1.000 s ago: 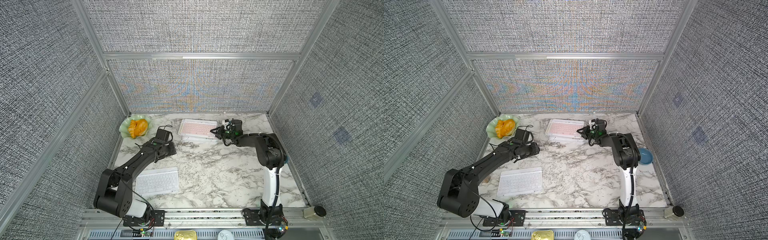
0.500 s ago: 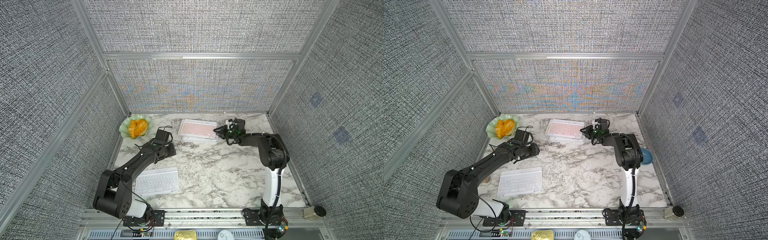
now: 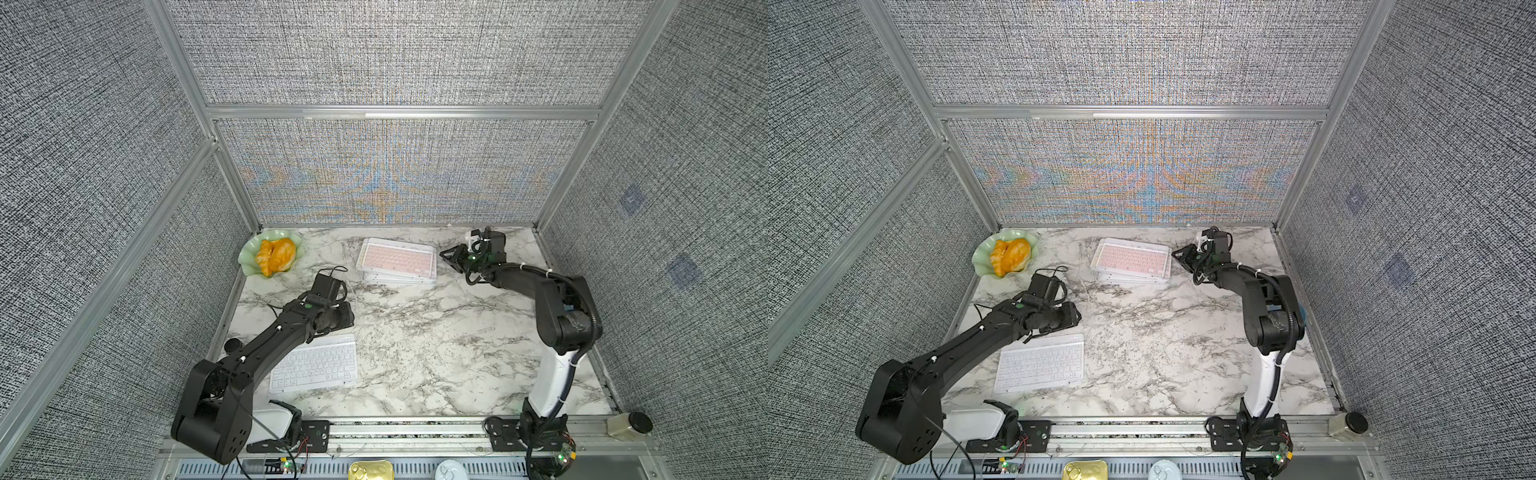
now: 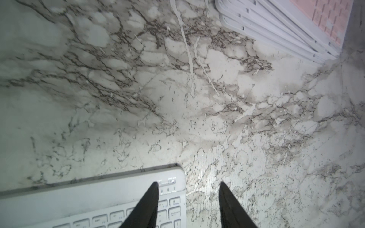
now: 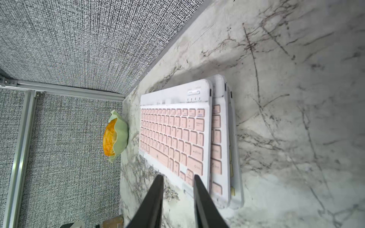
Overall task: Stack the numeric keypads
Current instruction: Place the numeric keypad at the numeric keypad, then move the numeric keypad to the center of the board.
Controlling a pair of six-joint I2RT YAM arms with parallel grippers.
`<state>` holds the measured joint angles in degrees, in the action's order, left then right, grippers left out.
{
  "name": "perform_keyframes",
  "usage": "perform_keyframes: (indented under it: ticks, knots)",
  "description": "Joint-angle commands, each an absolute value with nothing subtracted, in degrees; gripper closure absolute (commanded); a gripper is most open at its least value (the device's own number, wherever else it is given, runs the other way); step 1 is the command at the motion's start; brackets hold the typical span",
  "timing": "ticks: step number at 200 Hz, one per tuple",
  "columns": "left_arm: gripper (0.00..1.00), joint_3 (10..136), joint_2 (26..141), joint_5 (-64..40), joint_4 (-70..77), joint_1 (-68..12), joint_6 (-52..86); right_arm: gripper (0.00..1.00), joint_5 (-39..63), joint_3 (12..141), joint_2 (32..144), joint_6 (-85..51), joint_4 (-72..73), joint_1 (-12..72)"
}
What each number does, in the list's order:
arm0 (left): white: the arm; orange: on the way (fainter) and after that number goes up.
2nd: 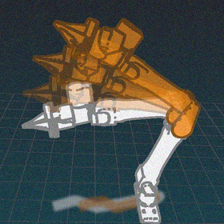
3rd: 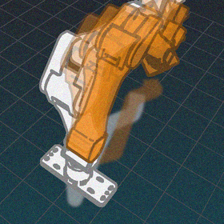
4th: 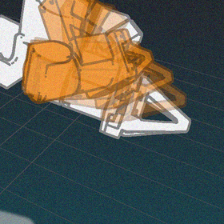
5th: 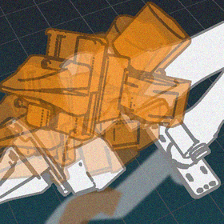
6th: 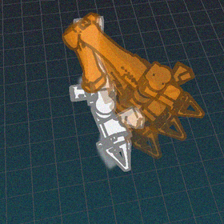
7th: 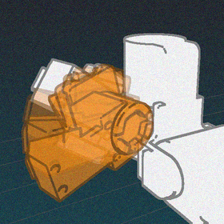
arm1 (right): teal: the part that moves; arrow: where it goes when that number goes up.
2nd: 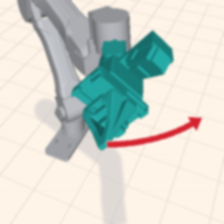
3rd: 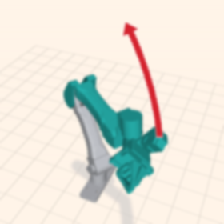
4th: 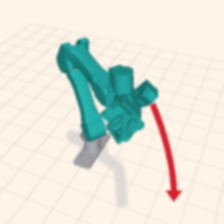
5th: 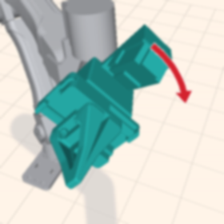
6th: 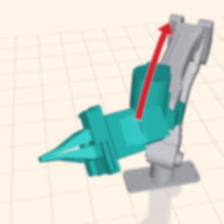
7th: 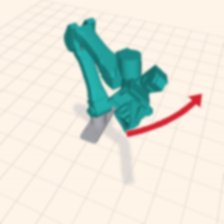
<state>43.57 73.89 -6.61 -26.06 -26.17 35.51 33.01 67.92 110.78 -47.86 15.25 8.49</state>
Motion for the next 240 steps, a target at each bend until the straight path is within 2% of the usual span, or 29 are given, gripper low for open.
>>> perform_keyframes:
  ticks: [1,36,99,240]
  knots:
    - [0.49,41.06,72.18,-6.49,-29.35,-29.55,39.83,0.71,32.34,63.42,106.76,-47.26,15.74,9.17]
    - [0.49,37.42,70.21,-4.67,-32.59,-34.98,44.76,0.69,31.87,54.73,99.1,-45.1,17.29,12.13]
    - [0.49,36.88,72.5,-3.25,-33.22,-35.35,43.43,0.62,31.73,41.85,89.26,-45.77,20.04,16.69]
    - [0.49,37.53,83.3,-5.94,-20.13,-35.9,38.95,0.6,30.45,40.01,82.85,-42.82,13.87,16.96]
